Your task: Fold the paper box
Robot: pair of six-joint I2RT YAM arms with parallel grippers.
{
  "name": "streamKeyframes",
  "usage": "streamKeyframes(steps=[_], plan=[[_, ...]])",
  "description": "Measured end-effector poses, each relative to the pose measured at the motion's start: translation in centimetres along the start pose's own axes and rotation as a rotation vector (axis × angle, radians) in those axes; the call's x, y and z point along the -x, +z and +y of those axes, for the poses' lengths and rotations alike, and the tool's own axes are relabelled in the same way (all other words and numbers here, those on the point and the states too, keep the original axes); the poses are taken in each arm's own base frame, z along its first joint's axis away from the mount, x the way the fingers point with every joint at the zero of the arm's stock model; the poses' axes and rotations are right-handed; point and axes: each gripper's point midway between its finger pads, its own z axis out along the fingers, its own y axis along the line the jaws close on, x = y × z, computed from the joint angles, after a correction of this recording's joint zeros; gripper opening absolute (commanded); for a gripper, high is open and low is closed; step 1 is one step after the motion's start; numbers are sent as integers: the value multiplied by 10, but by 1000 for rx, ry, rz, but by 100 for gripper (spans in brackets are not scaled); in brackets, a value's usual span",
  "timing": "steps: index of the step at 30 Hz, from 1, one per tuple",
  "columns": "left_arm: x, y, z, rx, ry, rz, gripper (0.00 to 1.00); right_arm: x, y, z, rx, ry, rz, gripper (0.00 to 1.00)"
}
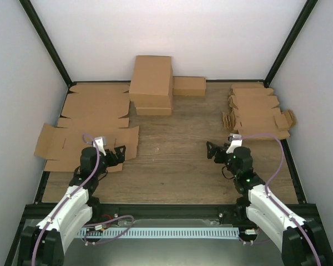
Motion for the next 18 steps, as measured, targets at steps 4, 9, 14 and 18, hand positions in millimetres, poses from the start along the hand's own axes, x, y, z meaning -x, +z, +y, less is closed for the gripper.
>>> streamKeyframes(steps=[4, 9, 14, 18], plan=[[1, 0, 0, -1, 1, -2, 100, 0, 0, -1, -5, 1, 0, 100], [3, -1, -2, -6, 3, -12, 100, -3, 6, -7, -46, 9, 35, 100], [6, -3, -1, -1, 3, -24, 100, 6, 23, -10, -120, 29, 111, 100], [16, -4, -6, -8, -18, -45, 100, 38, 44, -6, -184, 32, 138, 100]])
